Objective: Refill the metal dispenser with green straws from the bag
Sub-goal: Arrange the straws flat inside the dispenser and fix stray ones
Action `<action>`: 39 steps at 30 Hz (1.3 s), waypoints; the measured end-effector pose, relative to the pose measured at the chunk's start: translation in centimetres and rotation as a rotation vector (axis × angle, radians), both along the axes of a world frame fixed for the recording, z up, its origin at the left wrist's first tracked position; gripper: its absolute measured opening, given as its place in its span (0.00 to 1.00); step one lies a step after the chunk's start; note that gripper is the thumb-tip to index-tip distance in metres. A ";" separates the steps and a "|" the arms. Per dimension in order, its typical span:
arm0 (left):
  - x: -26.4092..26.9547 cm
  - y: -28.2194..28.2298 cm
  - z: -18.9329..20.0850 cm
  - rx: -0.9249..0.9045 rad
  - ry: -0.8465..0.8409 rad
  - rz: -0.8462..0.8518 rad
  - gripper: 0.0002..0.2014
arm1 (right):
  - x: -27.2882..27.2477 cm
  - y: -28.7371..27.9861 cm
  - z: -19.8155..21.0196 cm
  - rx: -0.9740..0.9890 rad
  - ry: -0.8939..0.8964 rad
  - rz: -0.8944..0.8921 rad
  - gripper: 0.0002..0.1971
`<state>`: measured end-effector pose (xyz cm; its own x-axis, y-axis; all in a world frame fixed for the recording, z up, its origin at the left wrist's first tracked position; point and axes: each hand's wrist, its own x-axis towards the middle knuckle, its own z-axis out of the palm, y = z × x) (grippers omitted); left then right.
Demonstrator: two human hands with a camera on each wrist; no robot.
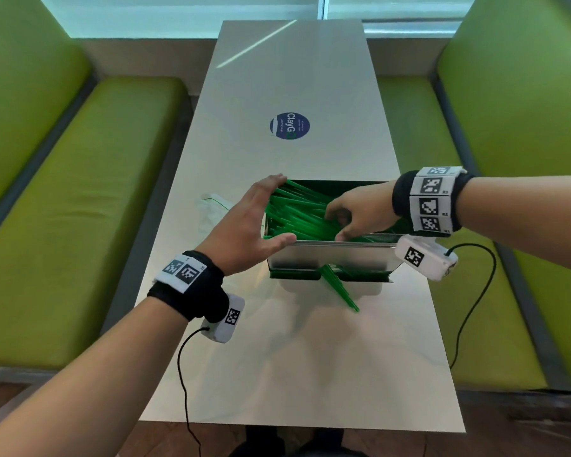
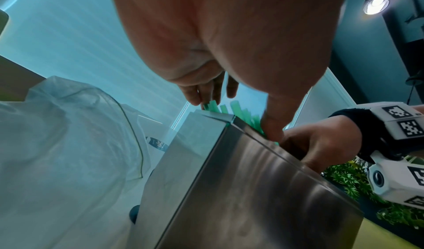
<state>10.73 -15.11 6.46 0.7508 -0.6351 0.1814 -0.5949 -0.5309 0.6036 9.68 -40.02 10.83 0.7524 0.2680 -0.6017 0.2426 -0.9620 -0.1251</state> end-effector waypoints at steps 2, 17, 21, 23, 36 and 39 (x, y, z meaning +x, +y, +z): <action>0.0 -0.2 -0.1 0.040 0.020 -0.017 0.47 | -0.1 0.1 -0.2 0.020 -0.016 0.020 0.28; 0.9 -1.0 1.2 0.282 -0.134 -0.038 0.40 | -0.6 1.0 -0.5 0.073 0.046 0.028 0.16; 1.4 -0.9 1.0 0.376 -0.089 -0.010 0.49 | -0.8 0.3 -0.9 0.153 0.038 -0.062 0.20; 1.5 -0.7 1.0 0.267 -0.083 0.003 0.52 | -0.8 -0.2 -0.9 0.201 0.017 -0.121 0.23; 0.1 -0.4 0.1 0.277 -0.036 0.025 0.35 | 0.8 0.5 3.7 0.480 -0.327 -0.242 0.21; 0.5 -0.4 0.5 0.290 0.038 -0.013 0.35 | 0.6 0.9 2.6 0.179 -0.257 -0.145 0.23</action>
